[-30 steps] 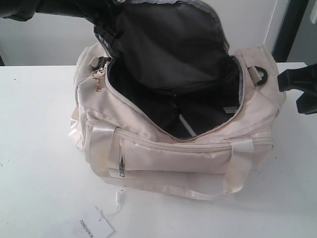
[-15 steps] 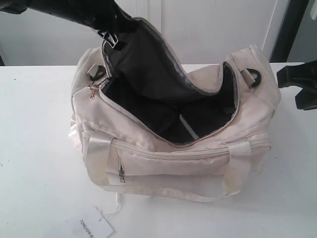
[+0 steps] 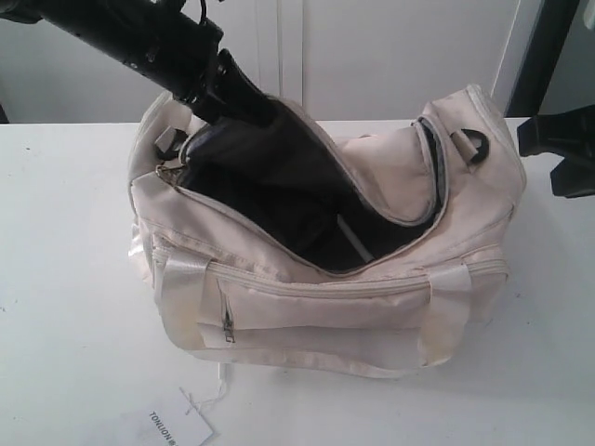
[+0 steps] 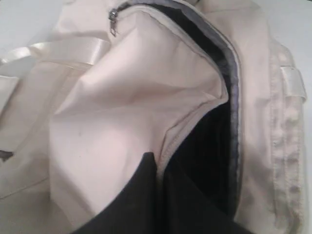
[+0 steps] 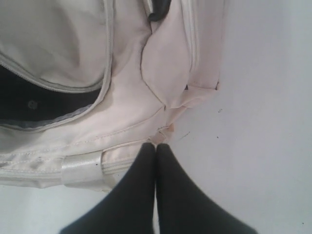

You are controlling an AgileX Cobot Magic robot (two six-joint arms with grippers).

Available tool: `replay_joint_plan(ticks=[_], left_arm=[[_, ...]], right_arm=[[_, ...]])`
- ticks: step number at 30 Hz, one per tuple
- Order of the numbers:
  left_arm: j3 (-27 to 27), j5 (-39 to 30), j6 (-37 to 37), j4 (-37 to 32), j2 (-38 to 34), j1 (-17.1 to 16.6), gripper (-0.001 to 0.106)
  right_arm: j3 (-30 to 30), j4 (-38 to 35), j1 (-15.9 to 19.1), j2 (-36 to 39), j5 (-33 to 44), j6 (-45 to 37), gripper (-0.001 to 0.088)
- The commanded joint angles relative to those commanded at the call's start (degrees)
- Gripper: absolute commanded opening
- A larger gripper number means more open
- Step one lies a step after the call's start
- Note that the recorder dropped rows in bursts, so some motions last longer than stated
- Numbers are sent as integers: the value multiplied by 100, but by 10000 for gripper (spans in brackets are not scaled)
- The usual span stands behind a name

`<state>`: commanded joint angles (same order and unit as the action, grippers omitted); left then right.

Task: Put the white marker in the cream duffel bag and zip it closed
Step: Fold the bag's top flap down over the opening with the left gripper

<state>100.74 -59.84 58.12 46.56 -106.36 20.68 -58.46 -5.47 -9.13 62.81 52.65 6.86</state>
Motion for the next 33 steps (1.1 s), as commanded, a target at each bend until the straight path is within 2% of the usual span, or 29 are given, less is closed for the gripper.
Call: replay_joint_plan(ticks=[4,6,7,13,17,23,28,30,33], left_arm=[[0,-648,-484,-148,-46,0,0],[0,-755,-718,-175,-46,0,0],[0,-802,-1015,-305,-46,0,0],[-11,-897,-1514,-1144,-171,0,0],[-11,-885,-1514,-846,-321,0,0],[-11,-877,-1474,-5,-495,0,0],[-11,-961,-1474,47,-658,0,2],[-11,-1012,-1474,47,-700,0,61],[-11,-1012,-1474,47,-713,0,253]], right_arm=[[0,-36,0,0,-14,0,0],[0,-60,0,0,-27,-10,0],[0,-117,0,0,-38,-10,0],[0,-241,0,0,-38,-62,0],[0,-241,0,0,-38,-62,0],[0,-241,0,0,-38,-62,0],[0,-241,0,0,-38,-62,0],[0,-241,0,0,-38,-62,0],[0,-241,0,0,-38,-62,0]])
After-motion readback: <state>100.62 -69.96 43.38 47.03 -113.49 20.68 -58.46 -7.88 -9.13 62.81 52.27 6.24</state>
